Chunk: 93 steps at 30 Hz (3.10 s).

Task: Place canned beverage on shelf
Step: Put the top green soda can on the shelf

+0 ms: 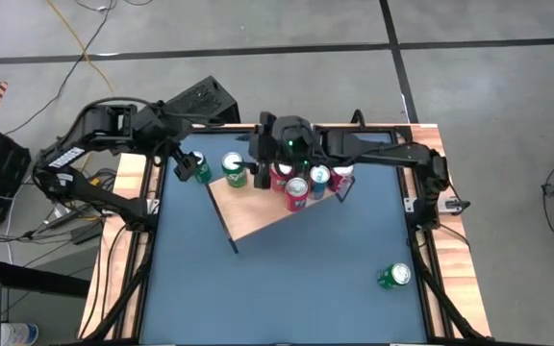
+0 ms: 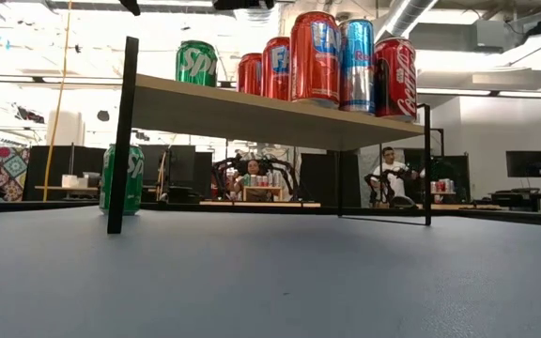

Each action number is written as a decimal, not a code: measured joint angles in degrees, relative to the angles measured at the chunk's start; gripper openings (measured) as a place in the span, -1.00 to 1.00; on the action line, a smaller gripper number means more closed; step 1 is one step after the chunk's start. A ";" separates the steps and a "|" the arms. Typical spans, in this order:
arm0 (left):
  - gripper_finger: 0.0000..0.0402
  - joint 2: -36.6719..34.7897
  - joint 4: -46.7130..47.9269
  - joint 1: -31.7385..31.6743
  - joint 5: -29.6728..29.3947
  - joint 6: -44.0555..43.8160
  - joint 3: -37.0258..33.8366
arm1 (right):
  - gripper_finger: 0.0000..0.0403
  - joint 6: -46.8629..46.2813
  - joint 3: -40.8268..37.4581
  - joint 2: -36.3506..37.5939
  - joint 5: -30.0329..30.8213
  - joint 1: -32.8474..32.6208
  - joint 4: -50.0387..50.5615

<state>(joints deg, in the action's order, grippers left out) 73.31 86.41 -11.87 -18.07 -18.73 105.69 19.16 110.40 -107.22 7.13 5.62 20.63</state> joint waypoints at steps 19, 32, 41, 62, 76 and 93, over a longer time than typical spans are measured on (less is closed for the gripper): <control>0.74 -0.51 1.89 1.70 -0.92 -1.74 -0.04 | 0.37 0.15 17.58 -7.73 -5.70 2.56 14.90; 0.74 -0.63 3.61 1.67 -1.90 -1.07 -0.04 | 0.37 -1.12 17.56 -14.15 -8.72 3.41 15.99; 0.74 -0.63 3.61 1.67 -2.17 -1.07 -0.04 | 0.37 -3.53 17.60 -14.03 -11.59 5.52 15.88; 0.74 -0.63 3.61 1.65 -2.27 -1.09 -0.04 | 0.37 -4.35 17.60 -14.01 -19.36 5.78 14.92; 0.74 -0.60 3.61 1.65 -2.27 -0.56 -0.04 | 0.59 -5.68 18.47 -13.96 -19.25 5.68 14.72; 0.74 -0.59 2.58 1.65 -2.25 -1.60 -0.04 | 0.62 -4.73 18.47 -13.97 -17.55 5.30 17.17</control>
<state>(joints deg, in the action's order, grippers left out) 72.73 88.99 -10.22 -20.32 -20.32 105.65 14.44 128.88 -121.19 -10.41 10.92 37.80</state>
